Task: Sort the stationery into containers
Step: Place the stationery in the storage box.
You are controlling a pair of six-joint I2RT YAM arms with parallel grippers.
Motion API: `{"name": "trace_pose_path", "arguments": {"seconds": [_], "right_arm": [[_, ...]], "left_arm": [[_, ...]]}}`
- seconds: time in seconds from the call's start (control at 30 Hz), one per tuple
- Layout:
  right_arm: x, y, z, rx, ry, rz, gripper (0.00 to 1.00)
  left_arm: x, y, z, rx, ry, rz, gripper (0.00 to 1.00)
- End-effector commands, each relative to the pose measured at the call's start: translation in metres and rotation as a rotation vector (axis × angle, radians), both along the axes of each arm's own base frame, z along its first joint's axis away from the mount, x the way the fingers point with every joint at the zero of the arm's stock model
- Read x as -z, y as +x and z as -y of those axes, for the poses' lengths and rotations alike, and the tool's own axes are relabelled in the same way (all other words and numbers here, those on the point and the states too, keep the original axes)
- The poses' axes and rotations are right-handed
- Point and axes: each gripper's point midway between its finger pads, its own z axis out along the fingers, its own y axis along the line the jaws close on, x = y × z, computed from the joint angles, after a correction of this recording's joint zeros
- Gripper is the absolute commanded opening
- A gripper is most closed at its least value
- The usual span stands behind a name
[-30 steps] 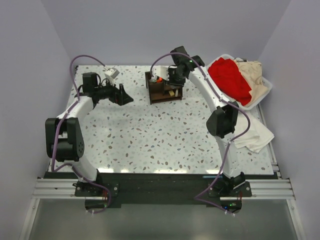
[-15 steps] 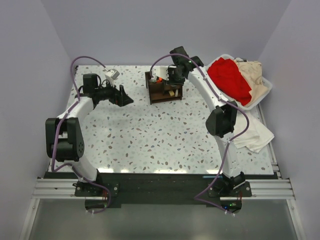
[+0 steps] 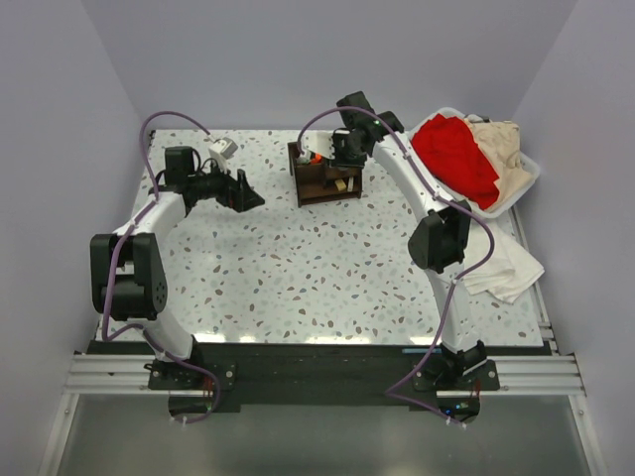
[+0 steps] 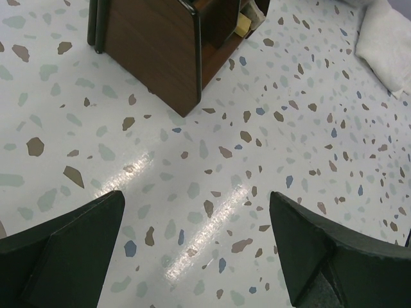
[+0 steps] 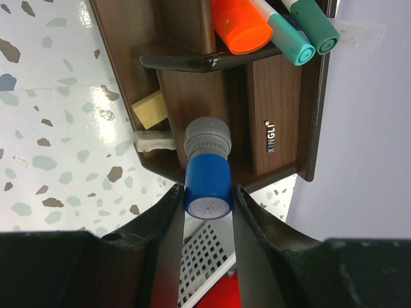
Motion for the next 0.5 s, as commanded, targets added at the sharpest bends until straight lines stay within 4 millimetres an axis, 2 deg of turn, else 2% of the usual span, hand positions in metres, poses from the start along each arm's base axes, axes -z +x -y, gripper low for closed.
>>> {"name": "trace_pose_path", "arguments": {"seconds": [0.0, 0.47], "right_arm": [[-0.002, 0.003, -0.004, -0.026, -0.005, 0.019, 0.15], [0.016, -0.002, -0.004, -0.02, -0.017, -0.03, 0.14]], "left_arm": [[-0.014, 0.001, -0.002, 0.012, 0.011, 0.06, 1.0], [-0.013, -0.001, -0.002, 0.013, 0.012, 0.056, 1.0]]}}
